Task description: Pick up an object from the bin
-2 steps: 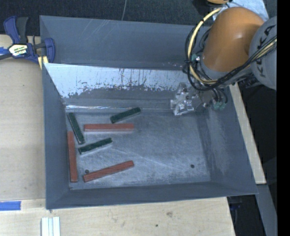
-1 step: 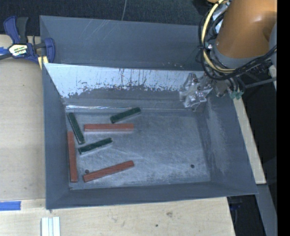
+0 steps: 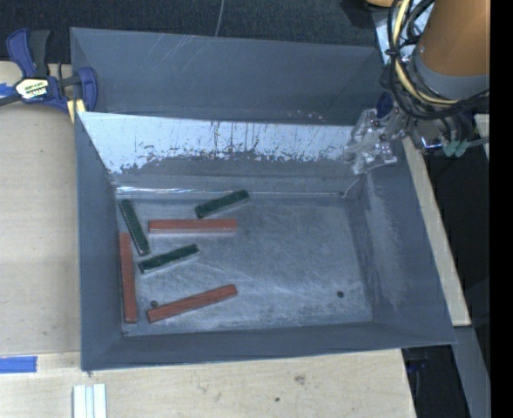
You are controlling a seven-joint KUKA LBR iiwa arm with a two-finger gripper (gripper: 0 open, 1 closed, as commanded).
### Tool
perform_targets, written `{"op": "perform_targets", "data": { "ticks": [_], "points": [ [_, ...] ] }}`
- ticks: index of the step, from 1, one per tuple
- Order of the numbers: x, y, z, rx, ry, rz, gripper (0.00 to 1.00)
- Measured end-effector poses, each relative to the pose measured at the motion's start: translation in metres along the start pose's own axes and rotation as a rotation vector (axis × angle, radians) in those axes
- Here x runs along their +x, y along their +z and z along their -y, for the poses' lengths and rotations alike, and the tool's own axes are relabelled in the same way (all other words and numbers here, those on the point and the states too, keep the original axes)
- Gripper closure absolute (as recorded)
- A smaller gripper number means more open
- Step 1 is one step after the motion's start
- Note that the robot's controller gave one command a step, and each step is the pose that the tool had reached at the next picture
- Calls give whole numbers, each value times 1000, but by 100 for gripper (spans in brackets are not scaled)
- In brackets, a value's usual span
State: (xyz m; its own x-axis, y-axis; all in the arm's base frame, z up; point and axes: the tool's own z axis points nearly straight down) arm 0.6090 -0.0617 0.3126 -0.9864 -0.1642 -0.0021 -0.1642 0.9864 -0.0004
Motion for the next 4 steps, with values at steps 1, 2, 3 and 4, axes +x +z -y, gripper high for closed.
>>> {"op": "perform_targets", "data": {
  "ticks": [1, 2, 3, 4],
  "points": [
    [-8, 113, 18, 1, 477, -1, 100],
    [-8, 111, 18, 1, 476, 2, 100],
    [-5, 139, 7, 2, 399, 7, 100],
    [14, 165, -41, 1, 227, 0, 100]
  ]
}}
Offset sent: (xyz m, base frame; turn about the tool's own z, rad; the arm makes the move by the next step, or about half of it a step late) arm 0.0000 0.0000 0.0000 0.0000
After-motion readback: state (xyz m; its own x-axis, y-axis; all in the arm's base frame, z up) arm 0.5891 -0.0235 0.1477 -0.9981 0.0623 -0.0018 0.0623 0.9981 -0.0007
